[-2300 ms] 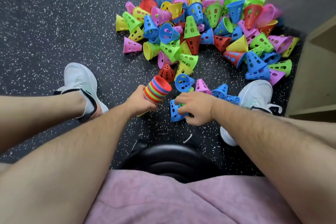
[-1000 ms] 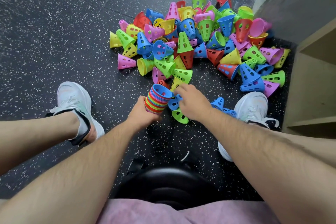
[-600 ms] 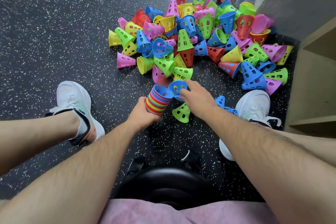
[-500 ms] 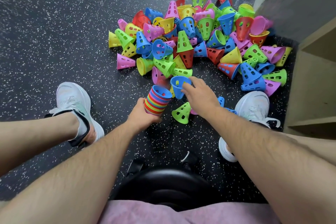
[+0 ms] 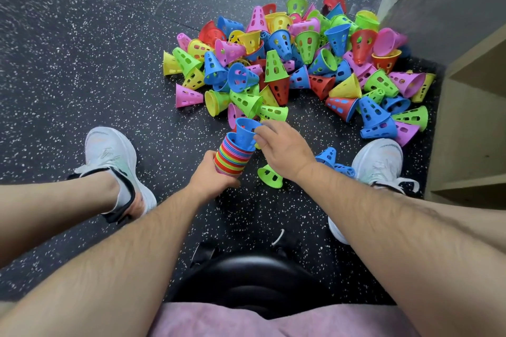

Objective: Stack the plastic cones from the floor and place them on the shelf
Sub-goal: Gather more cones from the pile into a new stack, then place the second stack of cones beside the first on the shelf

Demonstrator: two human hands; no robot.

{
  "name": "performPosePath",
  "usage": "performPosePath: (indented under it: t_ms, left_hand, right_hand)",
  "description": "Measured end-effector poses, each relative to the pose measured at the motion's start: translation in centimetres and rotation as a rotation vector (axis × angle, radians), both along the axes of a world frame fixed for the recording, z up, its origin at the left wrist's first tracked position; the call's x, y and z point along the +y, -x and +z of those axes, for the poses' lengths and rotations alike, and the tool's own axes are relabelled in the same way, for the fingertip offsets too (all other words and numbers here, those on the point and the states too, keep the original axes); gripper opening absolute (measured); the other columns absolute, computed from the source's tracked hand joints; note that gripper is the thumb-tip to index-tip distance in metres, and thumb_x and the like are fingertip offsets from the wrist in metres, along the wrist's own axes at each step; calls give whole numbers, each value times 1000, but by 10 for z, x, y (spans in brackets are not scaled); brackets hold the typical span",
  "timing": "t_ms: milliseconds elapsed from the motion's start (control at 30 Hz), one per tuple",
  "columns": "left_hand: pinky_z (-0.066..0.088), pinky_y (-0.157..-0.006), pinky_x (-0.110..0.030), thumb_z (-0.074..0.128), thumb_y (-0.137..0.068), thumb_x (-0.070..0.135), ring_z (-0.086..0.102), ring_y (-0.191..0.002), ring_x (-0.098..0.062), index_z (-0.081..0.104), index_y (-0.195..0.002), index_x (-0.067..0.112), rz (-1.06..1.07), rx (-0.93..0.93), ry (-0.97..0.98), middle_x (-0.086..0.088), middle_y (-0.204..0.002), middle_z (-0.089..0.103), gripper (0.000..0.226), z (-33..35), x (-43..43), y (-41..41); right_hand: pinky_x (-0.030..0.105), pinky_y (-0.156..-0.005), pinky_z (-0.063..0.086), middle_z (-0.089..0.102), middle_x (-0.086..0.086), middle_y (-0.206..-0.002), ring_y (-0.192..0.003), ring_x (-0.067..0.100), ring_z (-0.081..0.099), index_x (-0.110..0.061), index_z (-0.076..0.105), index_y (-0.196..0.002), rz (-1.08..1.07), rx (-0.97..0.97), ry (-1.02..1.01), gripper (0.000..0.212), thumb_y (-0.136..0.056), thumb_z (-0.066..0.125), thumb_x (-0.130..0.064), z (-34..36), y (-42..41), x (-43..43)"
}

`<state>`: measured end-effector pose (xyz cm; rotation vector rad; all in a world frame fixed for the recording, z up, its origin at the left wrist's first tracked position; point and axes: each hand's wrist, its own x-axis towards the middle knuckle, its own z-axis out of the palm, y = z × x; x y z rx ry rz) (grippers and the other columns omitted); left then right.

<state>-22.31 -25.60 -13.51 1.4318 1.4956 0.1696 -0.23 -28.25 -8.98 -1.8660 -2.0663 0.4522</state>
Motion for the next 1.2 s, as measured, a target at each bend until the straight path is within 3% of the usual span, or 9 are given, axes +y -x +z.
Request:
performPosePath:
  t_ms: [100,233,333,400,600,767,900,1000,1200]
  left_hand:
    - [58,-78,-34,94,-54,16,71,-85,-18,48,-118,13,8,-23,-5,-4,-98,68,78,3,2,-5]
    - [57,-81,-34,94,-57,18,70,-89,-17,46,-119,16,-12,-3,6,-2,-99,67,79,1,-1,-3]
    - [55,-81,-32,93,-61,15,68,-92,-16,43,-122,18,-46,4,17,-2,-101,66,79,-1,-4,-1]
    - [53,-76,-29,92,-63,13,67,-89,-15,42,-123,18,-66,12,18,-2,-100,65,78,-1,-4,-2]
    - [49,-72,-26,92,-65,12,65,-88,-14,42,-123,16,-101,20,19,-4,-101,64,77,-3,-6,-4]
    - [57,-80,-35,94,-57,19,68,-89,-17,45,-122,17,-84,16,30,-4,-100,66,81,-4,-4,-3]
    - [61,-80,-36,93,-45,30,73,-90,-20,50,-121,15,-64,20,44,-4,-98,70,89,-2,-1,-1]
    - [57,-78,-33,92,-47,25,71,-88,-19,47,-120,16,-33,20,44,-4,-98,68,86,4,-1,-5]
    - [59,-75,-35,90,-46,29,72,-82,-22,55,-112,15,-2,9,6,-2,-92,70,75,12,0,-22]
  right_hand:
    - [41,-92,46,64,4,-114,-105,27,55,-14,60,-116,155,4,58,34,-104,41,-38,6,5,-8]
    - [40,-95,46,61,3,-120,-115,22,53,-19,49,-131,64,64,221,41,-99,43,-45,7,-4,-19]
    - [40,-87,47,60,4,-109,-104,26,55,-16,55,-111,234,-94,209,31,-88,42,-31,2,-18,-27]
    - [41,-90,48,59,7,-119,-108,28,54,-16,61,-106,416,-225,233,34,-80,40,-26,-4,-27,-33]
    - [43,-100,45,39,3,-154,-125,25,44,-22,58,-133,558,-483,297,48,-86,60,-11,-18,-29,-31]
    - [46,-104,44,27,10,-161,-131,29,43,-5,63,-117,357,-341,231,25,-101,54,-22,-13,-33,-25]
    - [50,-107,43,40,22,-151,-131,39,45,2,62,-111,62,-169,117,29,-103,52,-23,-9,-39,-20]
    - [49,-102,46,49,17,-140,-122,37,51,-1,62,-109,-156,8,24,25,-104,50,-23,-5,-38,-8]
    - [44,-97,48,56,8,-116,-108,26,53,-8,60,-109,-62,175,25,26,-104,45,-28,12,-22,0]
